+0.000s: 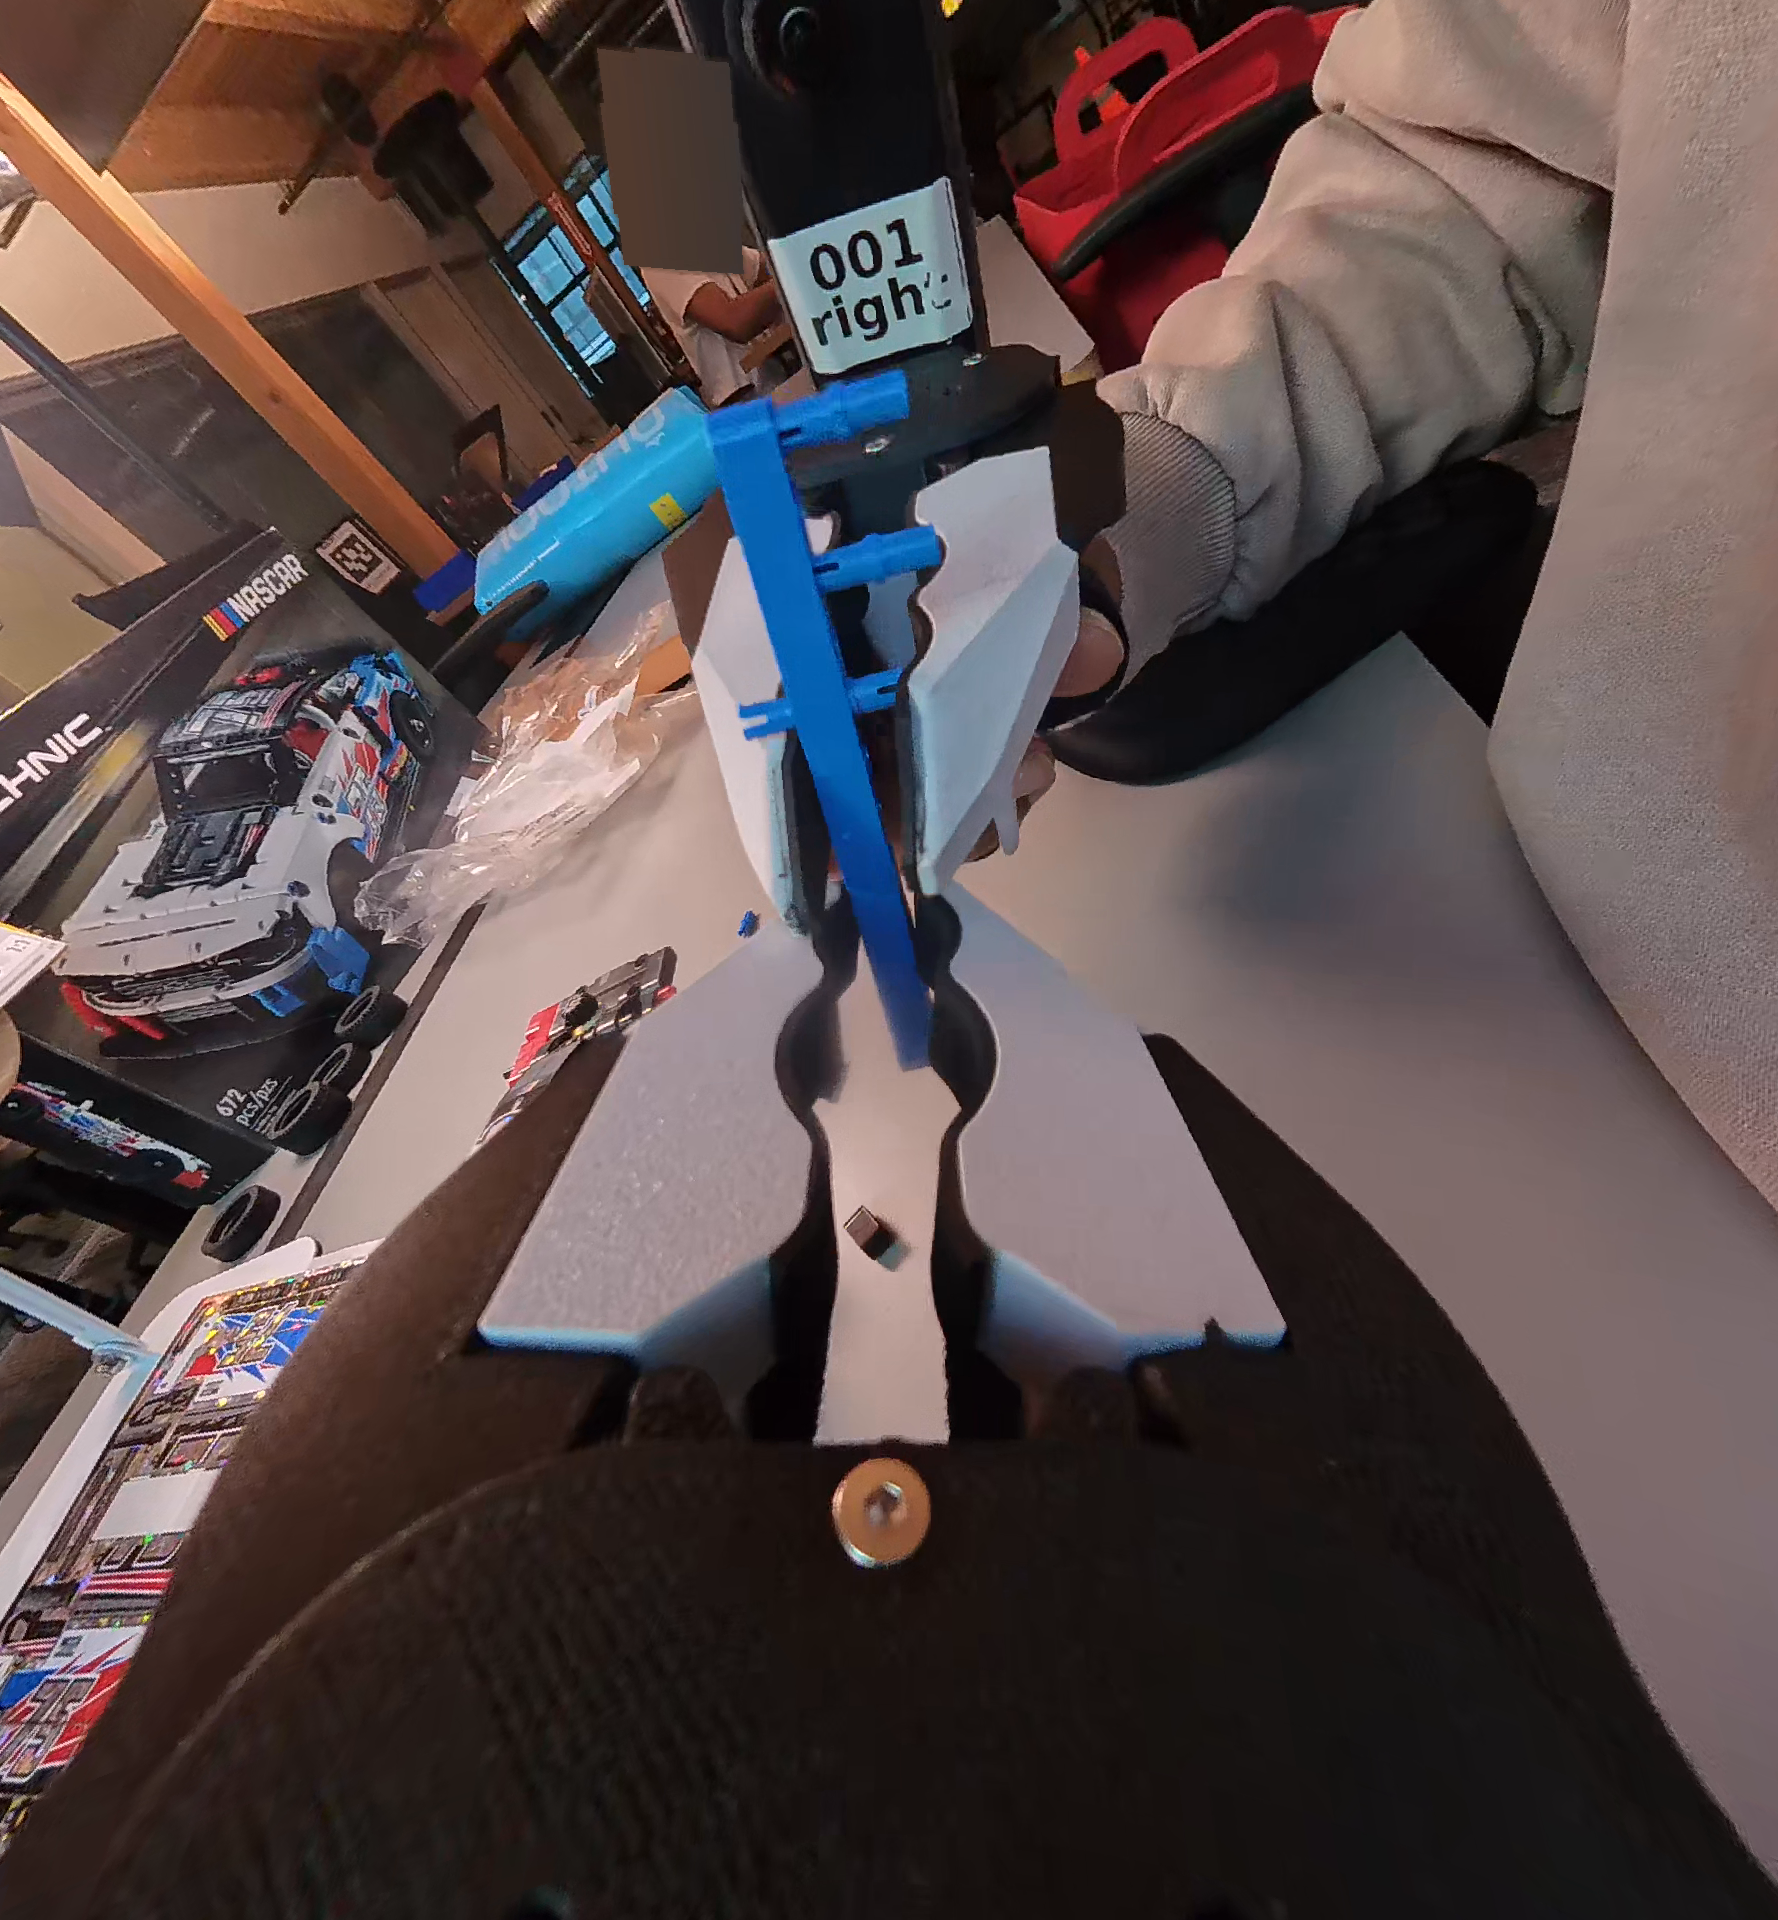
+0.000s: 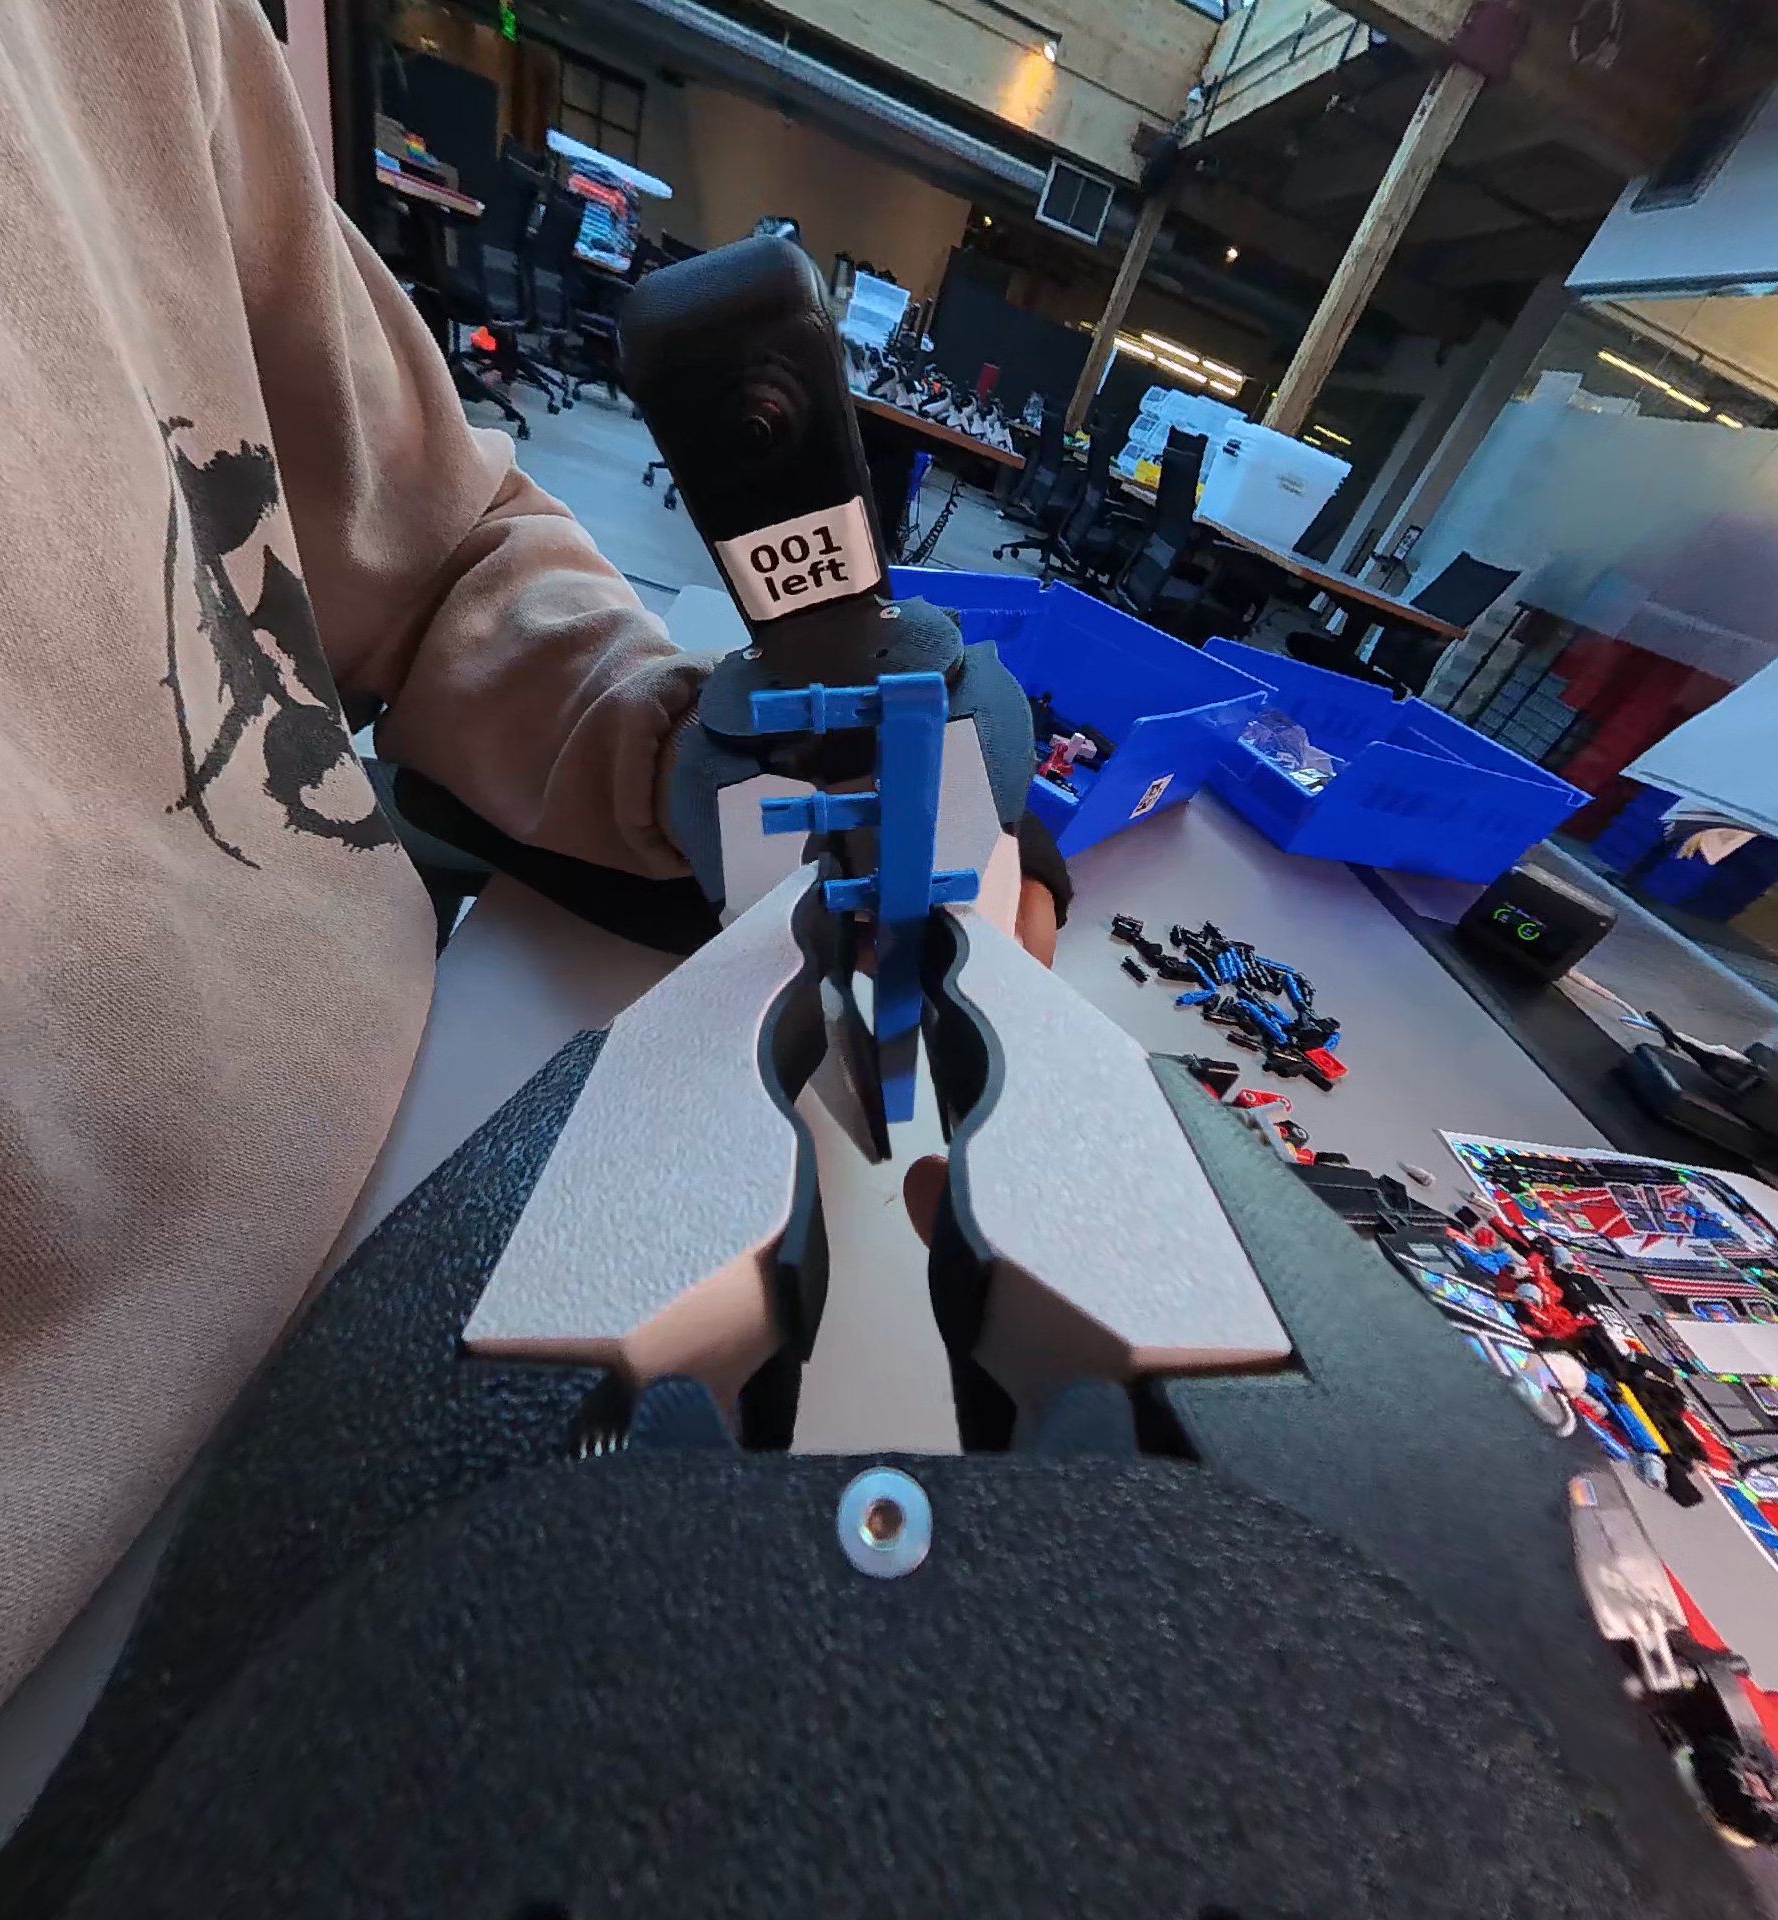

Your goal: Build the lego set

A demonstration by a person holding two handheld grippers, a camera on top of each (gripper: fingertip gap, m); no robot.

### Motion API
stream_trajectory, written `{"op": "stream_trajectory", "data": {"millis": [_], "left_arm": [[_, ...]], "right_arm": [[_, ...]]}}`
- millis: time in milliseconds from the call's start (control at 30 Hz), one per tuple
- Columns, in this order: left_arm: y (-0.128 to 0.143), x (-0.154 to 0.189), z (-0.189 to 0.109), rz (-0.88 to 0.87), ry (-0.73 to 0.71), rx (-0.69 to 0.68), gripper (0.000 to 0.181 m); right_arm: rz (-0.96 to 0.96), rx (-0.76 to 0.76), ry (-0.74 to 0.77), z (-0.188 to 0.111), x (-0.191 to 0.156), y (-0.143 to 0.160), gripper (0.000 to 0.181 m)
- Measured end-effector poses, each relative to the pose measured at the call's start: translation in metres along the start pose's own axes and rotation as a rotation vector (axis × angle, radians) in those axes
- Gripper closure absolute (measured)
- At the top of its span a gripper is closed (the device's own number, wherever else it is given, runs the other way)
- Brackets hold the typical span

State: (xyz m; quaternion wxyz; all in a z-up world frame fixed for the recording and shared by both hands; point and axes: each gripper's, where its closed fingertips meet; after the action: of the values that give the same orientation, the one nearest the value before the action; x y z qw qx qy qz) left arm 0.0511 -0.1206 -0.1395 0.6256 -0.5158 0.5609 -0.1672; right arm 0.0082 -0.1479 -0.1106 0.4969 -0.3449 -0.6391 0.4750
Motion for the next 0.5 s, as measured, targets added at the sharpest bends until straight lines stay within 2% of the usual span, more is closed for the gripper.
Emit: {"op": "stream_trajectory", "data": {"millis": [233, 400, 500], "left_arm": [[0.004, -0.004, 0.0, -0.034, -0.021, -0.031, 0.174], [0.019, -0.013, -0.001, -0.052, -0.059, -0.094, 0.176], [0.029, -0.02, -0.004, -0.077, -0.088, -0.14, 0.176]], "right_arm": [[0.027, 0.027, 0.025, 0.0, 0.004, 0.001, 0.168], [0.072, -0.009, 0.023, 0.001, 0.009, 0.013, 0.16], [0.069, -0.047, 0.046, -0.011, 0.021, 0.018, 0.147]]}}
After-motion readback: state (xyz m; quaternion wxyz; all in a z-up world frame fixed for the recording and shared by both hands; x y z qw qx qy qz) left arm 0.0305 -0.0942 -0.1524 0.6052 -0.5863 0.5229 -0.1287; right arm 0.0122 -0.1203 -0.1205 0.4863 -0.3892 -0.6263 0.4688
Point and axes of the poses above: each gripper's, where its closed fingertips meet, z out along the fingers, y out of its underside, x = y × z across the jaws
